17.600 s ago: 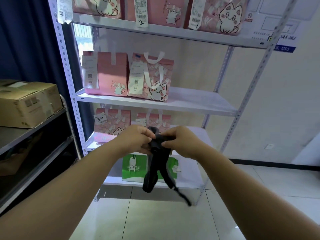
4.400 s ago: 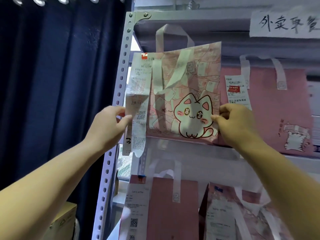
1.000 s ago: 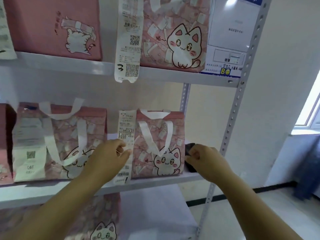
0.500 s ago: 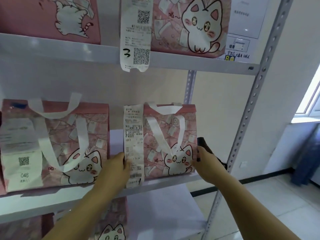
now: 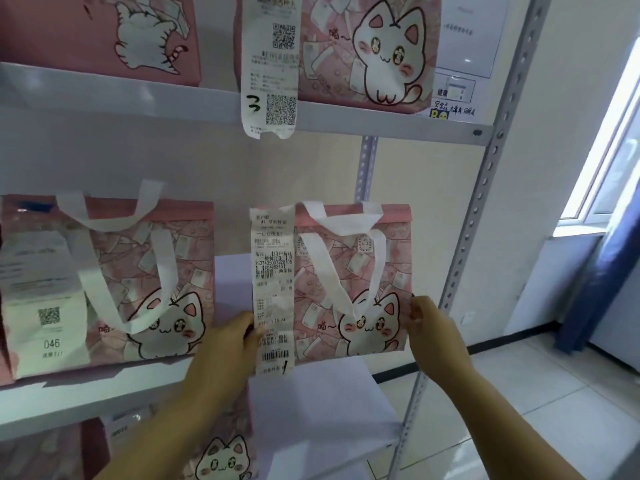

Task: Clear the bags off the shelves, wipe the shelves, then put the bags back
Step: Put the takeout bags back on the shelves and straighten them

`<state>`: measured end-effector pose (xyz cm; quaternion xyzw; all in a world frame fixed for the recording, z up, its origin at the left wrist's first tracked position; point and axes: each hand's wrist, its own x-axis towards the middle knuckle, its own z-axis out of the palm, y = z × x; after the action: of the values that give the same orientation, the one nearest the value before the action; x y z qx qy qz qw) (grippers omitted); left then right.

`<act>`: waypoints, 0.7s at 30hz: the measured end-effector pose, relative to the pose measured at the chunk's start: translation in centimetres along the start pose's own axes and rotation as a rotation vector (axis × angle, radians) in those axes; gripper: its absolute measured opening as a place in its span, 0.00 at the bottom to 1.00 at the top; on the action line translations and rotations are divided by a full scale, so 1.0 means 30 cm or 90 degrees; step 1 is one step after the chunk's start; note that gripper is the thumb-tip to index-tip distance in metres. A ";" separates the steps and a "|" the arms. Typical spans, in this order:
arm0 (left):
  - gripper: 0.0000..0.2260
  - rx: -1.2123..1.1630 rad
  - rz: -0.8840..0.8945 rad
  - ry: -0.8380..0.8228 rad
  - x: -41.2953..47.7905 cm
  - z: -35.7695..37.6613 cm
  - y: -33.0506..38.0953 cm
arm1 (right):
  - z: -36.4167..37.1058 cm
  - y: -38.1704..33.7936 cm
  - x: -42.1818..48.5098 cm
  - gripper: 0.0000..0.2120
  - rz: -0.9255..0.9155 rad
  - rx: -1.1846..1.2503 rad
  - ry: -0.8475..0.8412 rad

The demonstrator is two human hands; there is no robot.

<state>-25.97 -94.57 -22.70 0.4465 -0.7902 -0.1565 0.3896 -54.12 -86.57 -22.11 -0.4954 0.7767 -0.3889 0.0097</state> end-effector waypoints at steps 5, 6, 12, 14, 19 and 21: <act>0.09 -0.009 0.005 0.021 -0.130 -0.052 0.084 | -0.103 -0.002 -0.127 0.05 -0.023 0.023 0.016; 0.10 -0.012 0.011 0.029 -0.161 -0.066 0.105 | -0.126 -0.003 -0.158 0.06 -0.034 0.024 0.018; 0.08 -0.022 0.009 0.058 -0.365 -0.164 0.212 | -0.257 -0.018 -0.348 0.06 -0.135 -0.003 0.072; 0.07 -0.030 0.023 0.077 -0.432 -0.213 0.246 | -0.302 -0.038 -0.404 0.06 -0.174 -0.003 0.093; 0.05 -0.021 0.081 0.137 -0.564 -0.389 0.323 | -0.397 -0.155 -0.517 0.10 -0.271 0.051 0.148; 0.08 0.000 0.102 0.176 -0.595 -0.477 0.346 | -0.425 -0.227 -0.540 0.11 -0.313 0.083 0.173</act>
<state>-15.90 -72.63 -15.76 0.3995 -0.7620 -0.0621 0.5060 -45.80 -67.81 -15.05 -0.6107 0.6008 -0.4913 -0.1574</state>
